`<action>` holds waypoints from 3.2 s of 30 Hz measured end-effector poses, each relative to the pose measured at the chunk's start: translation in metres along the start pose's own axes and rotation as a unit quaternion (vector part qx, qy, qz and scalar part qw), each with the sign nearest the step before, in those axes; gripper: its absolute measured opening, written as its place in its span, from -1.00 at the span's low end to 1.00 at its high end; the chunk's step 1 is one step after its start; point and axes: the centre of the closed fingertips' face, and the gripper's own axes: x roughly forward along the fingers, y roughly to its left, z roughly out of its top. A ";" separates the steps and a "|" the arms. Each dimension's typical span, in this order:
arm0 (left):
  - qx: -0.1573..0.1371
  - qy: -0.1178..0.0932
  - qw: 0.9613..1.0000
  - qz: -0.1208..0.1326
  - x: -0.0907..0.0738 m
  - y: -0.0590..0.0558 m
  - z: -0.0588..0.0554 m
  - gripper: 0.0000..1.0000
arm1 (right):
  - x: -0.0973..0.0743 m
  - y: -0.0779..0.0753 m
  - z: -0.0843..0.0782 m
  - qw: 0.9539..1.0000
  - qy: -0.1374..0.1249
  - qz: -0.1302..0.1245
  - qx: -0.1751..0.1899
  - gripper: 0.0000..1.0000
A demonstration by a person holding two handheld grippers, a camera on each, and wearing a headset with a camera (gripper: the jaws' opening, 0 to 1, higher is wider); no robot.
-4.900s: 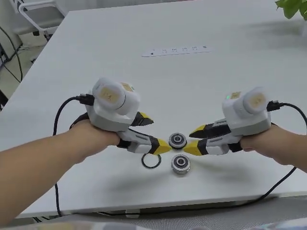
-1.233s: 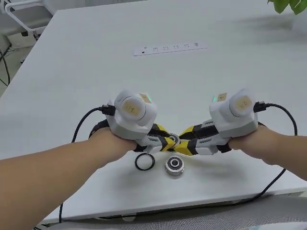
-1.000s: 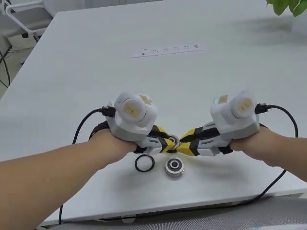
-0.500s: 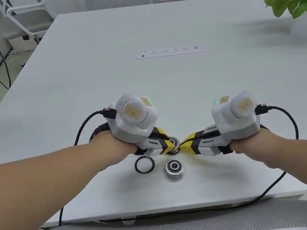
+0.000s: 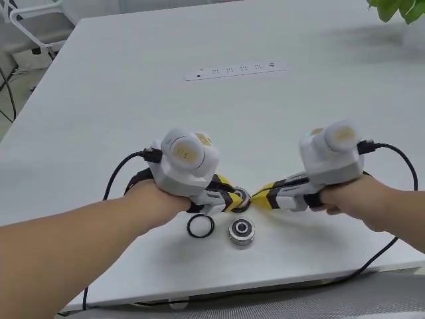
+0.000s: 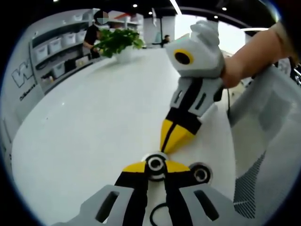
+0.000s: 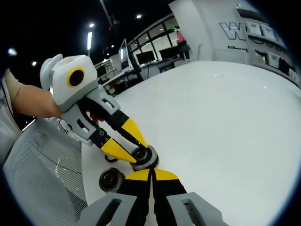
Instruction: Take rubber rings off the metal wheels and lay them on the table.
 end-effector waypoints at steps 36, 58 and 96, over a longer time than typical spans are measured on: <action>0.002 0.006 1.000 0.006 0.001 0.000 -0.001 -0.74 | -0.002 0.007 0.010 0.996 -0.041 0.019 0.081 -1.00; 0.001 0.008 1.000 0.011 0.001 0.000 -0.001 -0.75 | -0.001 0.003 0.011 0.993 -0.045 0.004 0.110 -1.00; 0.010 0.015 1.000 0.008 0.003 -0.004 0.002 -0.76 | -0.005 0.003 0.014 0.989 -0.048 0.010 0.142 -1.00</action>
